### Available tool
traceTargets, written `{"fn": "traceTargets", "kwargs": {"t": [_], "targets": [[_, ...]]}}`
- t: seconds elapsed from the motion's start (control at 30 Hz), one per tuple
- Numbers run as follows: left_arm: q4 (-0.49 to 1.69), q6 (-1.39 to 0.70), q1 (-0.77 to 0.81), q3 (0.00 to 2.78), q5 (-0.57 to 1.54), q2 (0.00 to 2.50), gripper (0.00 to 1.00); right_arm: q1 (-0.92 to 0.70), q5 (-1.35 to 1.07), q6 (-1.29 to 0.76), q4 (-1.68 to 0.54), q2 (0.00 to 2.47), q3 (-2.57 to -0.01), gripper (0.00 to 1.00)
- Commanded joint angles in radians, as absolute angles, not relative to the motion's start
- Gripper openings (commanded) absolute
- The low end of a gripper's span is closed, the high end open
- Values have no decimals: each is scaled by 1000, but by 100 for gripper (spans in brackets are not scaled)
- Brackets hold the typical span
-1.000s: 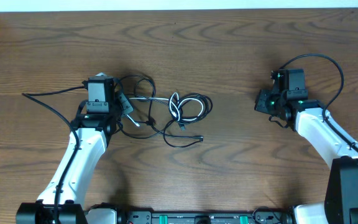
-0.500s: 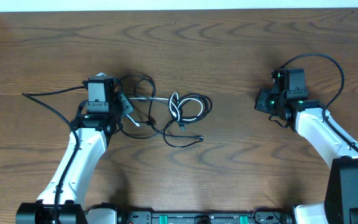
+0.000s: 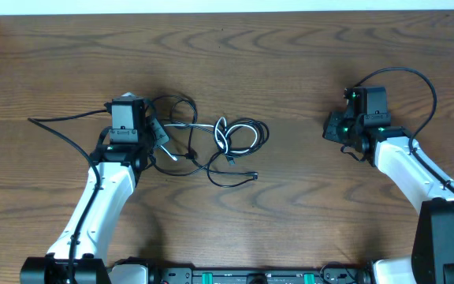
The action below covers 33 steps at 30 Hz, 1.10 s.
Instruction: Untangle cables
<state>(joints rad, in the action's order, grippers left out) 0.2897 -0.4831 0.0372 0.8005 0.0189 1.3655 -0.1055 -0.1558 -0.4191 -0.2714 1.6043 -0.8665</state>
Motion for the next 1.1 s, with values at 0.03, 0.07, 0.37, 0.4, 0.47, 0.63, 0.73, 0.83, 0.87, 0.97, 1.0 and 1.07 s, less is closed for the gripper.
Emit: {"fn": "traceTargets", "kwargs": {"t": [0.03, 0.07, 0.37, 0.4, 0.47, 0.63, 0.73, 0.83, 0.87, 0.97, 1.0, 1.07], "targets": [[290, -493, 36, 806, -8, 1364, 8, -107, -142, -449, -262, 1591, -864, 23], [290, -492, 36, 806, -8, 1364, 8, -107, -142, -449, -261, 1591, -864, 23], [290, -492, 36, 806, -8, 1364, 8, -106, -142, -456, -249, 1591, -864, 28], [292, -492, 36, 806, -8, 1364, 8, -107, -142, -456, -246, 1591, -864, 29], [298, -492, 36, 806, -8, 1364, 8, -107, -142, -456, -247, 1591, -864, 29], [299, -492, 36, 806, -8, 1364, 8, -112, -142, -456, -254, 1591, -864, 33], [297, -492, 36, 806, -8, 1364, 8, -120, -142, -456, -248, 1591, -864, 37], [299, -492, 36, 806, -8, 1364, 8, -125, -141, -456, -247, 1591, -864, 40], [299, -492, 36, 806, -8, 1364, 8, -127, -142, -456, -246, 1591, -864, 41], [298, -492, 36, 806, -8, 1364, 8, -129, -141, -456, -245, 1591, -864, 44], [299, -492, 36, 806, -8, 1364, 8, -129, -141, -456, -240, 1591, -864, 44], [299, -492, 36, 806, -8, 1364, 8, -129, -141, -456, -235, 1591, -864, 44]]}}
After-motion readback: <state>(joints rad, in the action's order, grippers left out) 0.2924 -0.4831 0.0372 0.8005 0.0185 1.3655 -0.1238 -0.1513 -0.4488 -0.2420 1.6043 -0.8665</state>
